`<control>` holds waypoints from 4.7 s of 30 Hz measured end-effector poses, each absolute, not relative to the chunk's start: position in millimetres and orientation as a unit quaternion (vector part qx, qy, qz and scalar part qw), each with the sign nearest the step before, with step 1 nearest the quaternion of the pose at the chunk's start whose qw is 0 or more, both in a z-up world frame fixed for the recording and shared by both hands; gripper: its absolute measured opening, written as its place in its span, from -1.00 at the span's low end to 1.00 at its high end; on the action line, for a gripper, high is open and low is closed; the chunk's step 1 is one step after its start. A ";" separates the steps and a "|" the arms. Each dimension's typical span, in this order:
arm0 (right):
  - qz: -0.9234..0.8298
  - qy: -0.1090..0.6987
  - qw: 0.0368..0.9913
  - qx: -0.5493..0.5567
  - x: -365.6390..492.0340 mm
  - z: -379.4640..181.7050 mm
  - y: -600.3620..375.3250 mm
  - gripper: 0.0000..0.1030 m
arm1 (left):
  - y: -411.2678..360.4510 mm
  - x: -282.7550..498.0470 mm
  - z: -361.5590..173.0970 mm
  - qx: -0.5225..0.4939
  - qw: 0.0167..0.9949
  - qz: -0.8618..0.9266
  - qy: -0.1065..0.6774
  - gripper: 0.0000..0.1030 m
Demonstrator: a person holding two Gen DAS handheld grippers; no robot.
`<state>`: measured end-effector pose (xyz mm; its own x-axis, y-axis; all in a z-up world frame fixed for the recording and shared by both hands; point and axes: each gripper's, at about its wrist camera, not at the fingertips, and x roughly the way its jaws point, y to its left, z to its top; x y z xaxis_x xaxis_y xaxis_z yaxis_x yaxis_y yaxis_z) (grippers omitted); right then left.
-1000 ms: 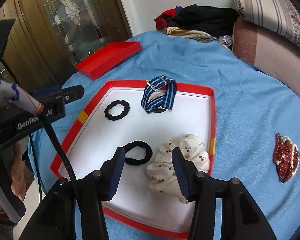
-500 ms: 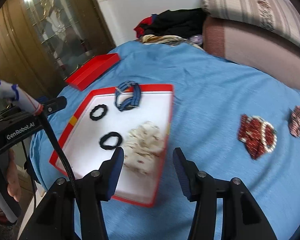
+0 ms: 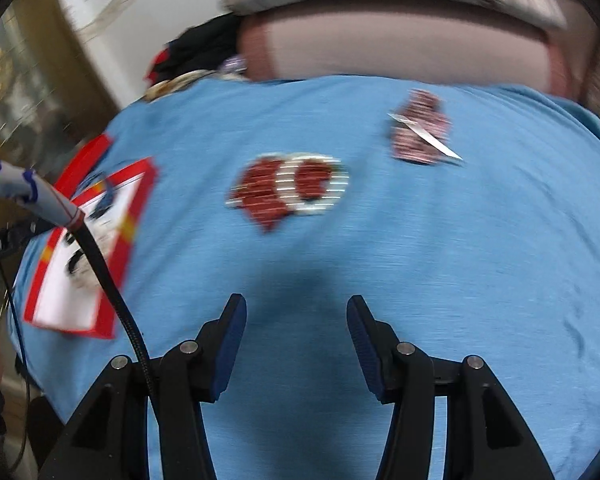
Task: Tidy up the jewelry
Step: 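Move both open tools back to the red scrunchie and pearl bracelet, then grasp the pearl bracelet with the right tool while the left tool grasps the red polka-dot scrunchie, then carry the red scrunchie and pearl bracelet onto the white tray while both tools open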
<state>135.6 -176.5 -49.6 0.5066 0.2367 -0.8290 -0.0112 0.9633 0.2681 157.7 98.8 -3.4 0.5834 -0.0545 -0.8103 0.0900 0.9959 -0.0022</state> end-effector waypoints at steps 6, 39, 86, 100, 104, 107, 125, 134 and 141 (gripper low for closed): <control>0.044 0.481 0.866 0.130 145.1 -51.9 -223.5 0.10 | 55.4 195.2 -42.0 -0.022 0.865 -0.089 0.494 0.16; -0.103 0.524 0.845 0.041 196.2 -76.4 -273.8 -0.59 | -3.6 213.4 -62.0 -0.006 0.859 -0.155 0.487 0.15; 0.141 0.478 0.862 0.086 192.5 -79.1 -135.5 -0.80 | 75.6 203.2 -38.5 -0.105 0.872 -0.110 0.465 -0.90; 0.145 0.432 0.888 0.059 162.8 -7.9 -120.6 -0.80 | 147.7 132.3 25.1 -0.072 0.905 -0.058 0.415 -0.90; 0.171 0.415 0.893 0.037 152.9 17.8 -86.1 -0.80 | 188.3 113.9 28.0 -0.074 0.905 -0.023 0.417 -0.90; 0.198 0.407 0.892 0.022 146.8 31.2 -54.0 -0.80 | 216.5 103.5 25.3 -0.080 0.903 0.002 0.422 -0.90; 0.367 0.453 0.812 0.020 134.9 3.7 139.4 -0.80 | 329.2 94.3 -41.2 -0.123 0.865 0.103 0.476 -0.90; 0.318 0.518 0.793 0.040 158.9 -56.9 125.7 -0.80 | 345.2 99.0 -50.6 -0.134 0.858 0.119 0.481 -0.87; 0.312 0.522 0.793 0.021 156.2 -62.9 121.2 -0.78 | 342.0 96.7 -45.4 -0.139 0.864 0.118 0.470 -0.31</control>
<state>156.2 121.2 -62.9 0.2599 0.5170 -0.8156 -0.4730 0.8045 0.3592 96.7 342.0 -45.4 0.5302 0.0729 -0.8447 -0.3344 0.9335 -0.1293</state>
